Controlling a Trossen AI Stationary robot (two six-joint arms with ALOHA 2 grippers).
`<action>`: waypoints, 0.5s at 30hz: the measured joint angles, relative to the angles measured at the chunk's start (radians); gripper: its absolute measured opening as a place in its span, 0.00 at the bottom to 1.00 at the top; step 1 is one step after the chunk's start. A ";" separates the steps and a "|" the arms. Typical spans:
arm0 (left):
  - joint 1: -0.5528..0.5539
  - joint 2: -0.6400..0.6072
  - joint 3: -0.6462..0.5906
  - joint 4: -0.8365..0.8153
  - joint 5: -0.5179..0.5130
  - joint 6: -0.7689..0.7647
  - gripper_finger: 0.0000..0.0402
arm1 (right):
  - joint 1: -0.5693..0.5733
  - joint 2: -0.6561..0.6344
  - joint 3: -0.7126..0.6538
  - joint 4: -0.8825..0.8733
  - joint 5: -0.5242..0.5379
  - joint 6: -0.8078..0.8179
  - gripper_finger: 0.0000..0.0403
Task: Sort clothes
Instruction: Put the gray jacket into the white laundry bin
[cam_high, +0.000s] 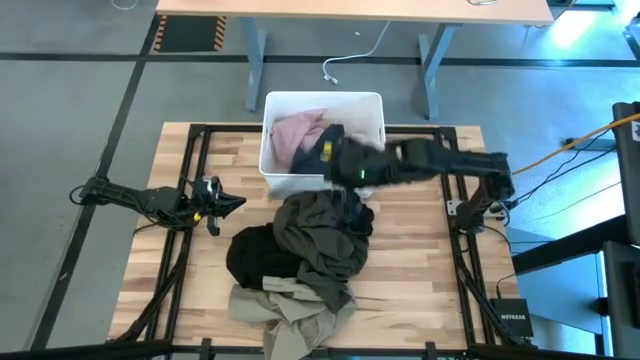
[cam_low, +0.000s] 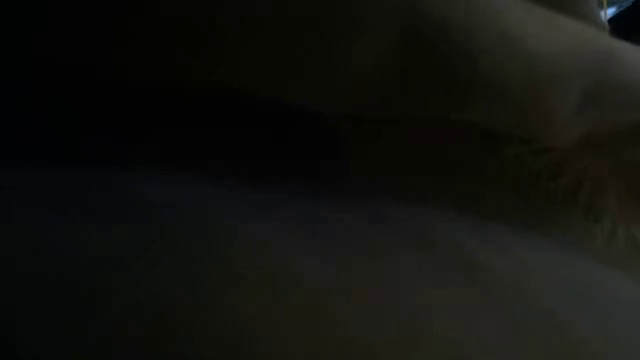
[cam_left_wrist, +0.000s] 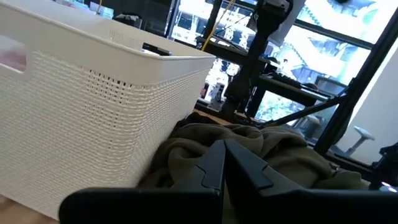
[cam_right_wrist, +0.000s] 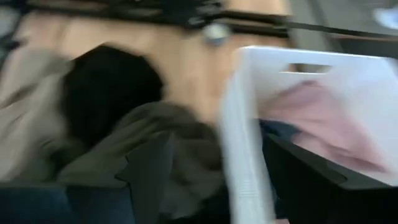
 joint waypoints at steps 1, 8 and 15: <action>0.000 0.000 0.000 0.000 0.000 -0.001 0.01 | 0.027 0.000 -0.019 0.001 -0.008 0.003 0.66; 0.000 0.000 0.000 0.001 0.000 -0.001 0.01 | 0.194 0.000 -0.208 0.084 -0.010 0.084 0.66; 0.000 0.000 0.000 -0.002 0.000 -0.007 0.01 | 0.282 0.001 -0.443 0.219 -0.006 0.170 0.66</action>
